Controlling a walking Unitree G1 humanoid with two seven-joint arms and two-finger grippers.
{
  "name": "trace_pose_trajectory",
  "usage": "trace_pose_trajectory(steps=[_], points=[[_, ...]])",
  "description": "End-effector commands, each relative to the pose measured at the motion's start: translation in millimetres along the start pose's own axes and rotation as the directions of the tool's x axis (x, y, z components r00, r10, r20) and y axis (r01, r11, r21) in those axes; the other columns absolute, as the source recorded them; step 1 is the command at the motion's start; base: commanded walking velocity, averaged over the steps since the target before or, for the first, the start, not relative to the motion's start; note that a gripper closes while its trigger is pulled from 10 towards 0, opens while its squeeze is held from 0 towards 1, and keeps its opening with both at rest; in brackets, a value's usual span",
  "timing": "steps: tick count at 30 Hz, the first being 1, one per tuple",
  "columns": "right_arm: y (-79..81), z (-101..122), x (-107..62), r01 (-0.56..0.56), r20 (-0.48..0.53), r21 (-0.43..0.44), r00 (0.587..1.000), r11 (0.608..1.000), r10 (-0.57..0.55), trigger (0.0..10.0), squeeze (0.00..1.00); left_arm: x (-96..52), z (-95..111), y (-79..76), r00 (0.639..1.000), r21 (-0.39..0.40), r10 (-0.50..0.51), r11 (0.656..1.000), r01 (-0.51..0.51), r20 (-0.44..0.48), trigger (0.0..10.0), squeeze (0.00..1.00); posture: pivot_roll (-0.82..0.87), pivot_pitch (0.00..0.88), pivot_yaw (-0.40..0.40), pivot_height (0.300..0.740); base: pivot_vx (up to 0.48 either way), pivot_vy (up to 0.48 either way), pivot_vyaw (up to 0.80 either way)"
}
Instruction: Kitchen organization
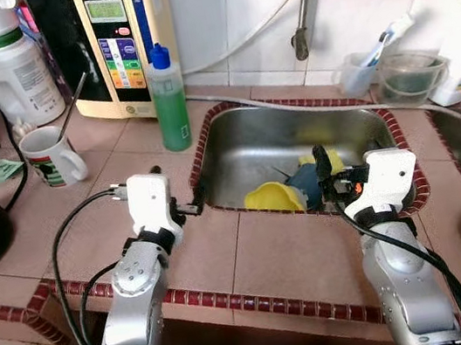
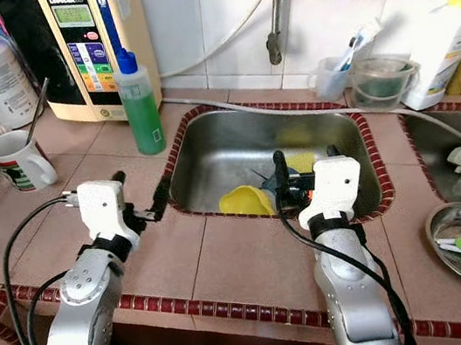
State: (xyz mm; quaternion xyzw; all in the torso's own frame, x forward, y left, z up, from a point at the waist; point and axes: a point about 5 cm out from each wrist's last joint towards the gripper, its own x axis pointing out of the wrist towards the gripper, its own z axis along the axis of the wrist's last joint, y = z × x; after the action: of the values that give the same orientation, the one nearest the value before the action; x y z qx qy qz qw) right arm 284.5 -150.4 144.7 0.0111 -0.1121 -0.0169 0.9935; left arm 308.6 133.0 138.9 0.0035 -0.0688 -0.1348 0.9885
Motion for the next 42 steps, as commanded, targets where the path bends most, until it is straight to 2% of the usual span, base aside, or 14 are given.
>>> trace_pose_trajectory(steps=[1, 4, 5, 8, 11, 12, 18, 24, 28, 31, 33, 36, 40, 42], points=[[-3.2, -0.7, -1.9, -0.005, -0.004, -0.009, 1.000, 1.000, 0.005, 10.0, 0.00, -1.5, -0.4, 2.8, 1.000, 0.002, 0.001, 1.000, -0.001, 0.012, 10.0, 0.00, 0.03, 0.000, -0.020, 0.740, 0.000, 0.000, 0.00], [-0.5, -3.7, -7.6, -0.030, -0.007, -0.002, 1.000, 1.000, 0.030, 10.0, 0.00, -7.5, -6.9, 8.4, 1.000, -0.047, -0.002, 0.999, 0.002, -0.014, 10.0, 0.00, 0.02, 0.000, -0.025, 0.740, 0.000, 0.000, 0.00], [3.6, -4.7, -11.6, -0.058, -0.008, -0.008, 0.998, 0.998, 0.058, 10.0, 0.00, -12.3, -10.0, 13.2, 0.999, -0.089, 0.034, 0.995, -0.037, -0.024, 10.0, 0.00, 0.02, 0.000, -0.020, 0.740, 0.000, 0.000, 0.00], [5.0, -8.5, -15.5, -0.065, -0.021, -0.021, 0.998, 0.998, 0.064, 10.0, 0.00, -17.4, -16.7, 15.1, 0.997, -0.134, 0.062, 0.989, -0.067, -0.046, 10.0, 0.00, 0.02, 0.000, -0.024, 0.740, 0.000, 0.000, 0.00], [2.7, -7.7, -16.3, -0.043, -0.007, -0.047, 0.999, 0.998, 0.043, 10.0, 0.00, -19.4, -16.9, 13.6, 0.997, -0.114, 0.071, 0.991, -0.074, -0.037, 10.0, 0.00, 0.02, 0.000, -0.025, 0.740, 0.000, 0.000, 0.00], [1.2, -6.0, -16.7, -0.036, 0.004, -0.043, 0.999, 0.998, 0.036, 10.0, 0.00, -21.6, -14.6, 8.8, 0.998, -0.060, 0.057, 0.997, -0.057, -0.005, 10.0, 0.00, 0.02, 0.000, -0.028, 0.740, 0.000, 0.000, 0.00], [-0.9, -5.9, -19.1, -0.052, 0.016, -0.052, 0.998, 0.997, 0.053, 10.0, 0.00, -24.2, -10.9, 6.9, 1.000, -0.089, 0.026, 0.996, -0.025, 0.012, 10.0, 0.00, 0.02, 0.000, -0.026, 0.740, 0.000, 0.000, 0.00], [-5.0, -17.2, -25.3, -0.032, -0.021, -0.036, 0.999, 0.999, 0.031, 10.0, 0.00, -28.0, -20.9, 16.2, 0.995, -0.092, 0.090, 0.991, -0.093, -0.030, 10.0, 0.00, 0.03, 0.000, -0.027, 0.740, 0.000, 0.000, 0.00], [-1.3, -28.0, -24.9, -0.052, -0.045, -0.042, 0.998, 0.998, 0.050, 10.0, 0.00, -29.1, -28.0, 17.0, 0.997, 0.003, 0.069, 0.998, -0.069, -0.045, 10.0, 0.00, 0.04, 0.000, -0.033, 0.740, 0.000, 0.000, 0.00], [-0.9, -29.4, -24.6, -0.056, -0.050, -0.047, 0.997, 0.997, 0.054, 10.0, 0.00, -29.0, -29.0, 17.2, 0.996, 0.009, 0.073, 0.997, -0.073, -0.048, 10.0, 0.00, 0.04, 0.000, -0.034, 0.740, 0.000, 0.000, 0.00], [-0.7, -26.3, -17.6, -0.060, -0.031, -0.050, 0.998, 0.997, 0.059, 10.0, 0.00, -24.1, -26.4, 15.3, 0.997, 0.024, 0.072, 0.997, -0.072, -0.038, 10.0, 0.00, 0.03, 0.000, -0.033, 0.740, 0.000, 0.000, 0.00], [-2.9, -22.0, -11.5, -0.060, -0.011, -0.055, 0.998, 0.997, 0.059, 10.0, 0.00, -18.6, -21.4, 11.2, 0.999, 0.011, 0.050, 0.999, -0.050, -0.021, 10.0, 0.00, 0.03, 0.000, -0.033, 0.740, 0.000, 0.000, 0.00], [-5.3, -22.0, -12.8, -0.060, -0.005, -0.067, 0.998, 0.996, 0.060, 10.0, 0.00, -19.1, -20.1, 8.9, 1.000, 0.013, 0.026, 1.000, -0.026, -0.010, 10.0, 0.00, 0.03, 0.000, -0.029, 0.740, 0.000, 0.000, 0.00], [-6.7, -24.3, -14.3, -0.058, -0.006, -0.073, 0.998, 0.996, 0.058, 10.0, 0.00, -20.3, -21.2, 7.1, 1.000, -0.017, 0.008, 1.000, -0.009, -0.004, 10.0, 0.00, 0.03, 0.000, -0.030, 0.740, 0.000, 0.000, 0.00]])
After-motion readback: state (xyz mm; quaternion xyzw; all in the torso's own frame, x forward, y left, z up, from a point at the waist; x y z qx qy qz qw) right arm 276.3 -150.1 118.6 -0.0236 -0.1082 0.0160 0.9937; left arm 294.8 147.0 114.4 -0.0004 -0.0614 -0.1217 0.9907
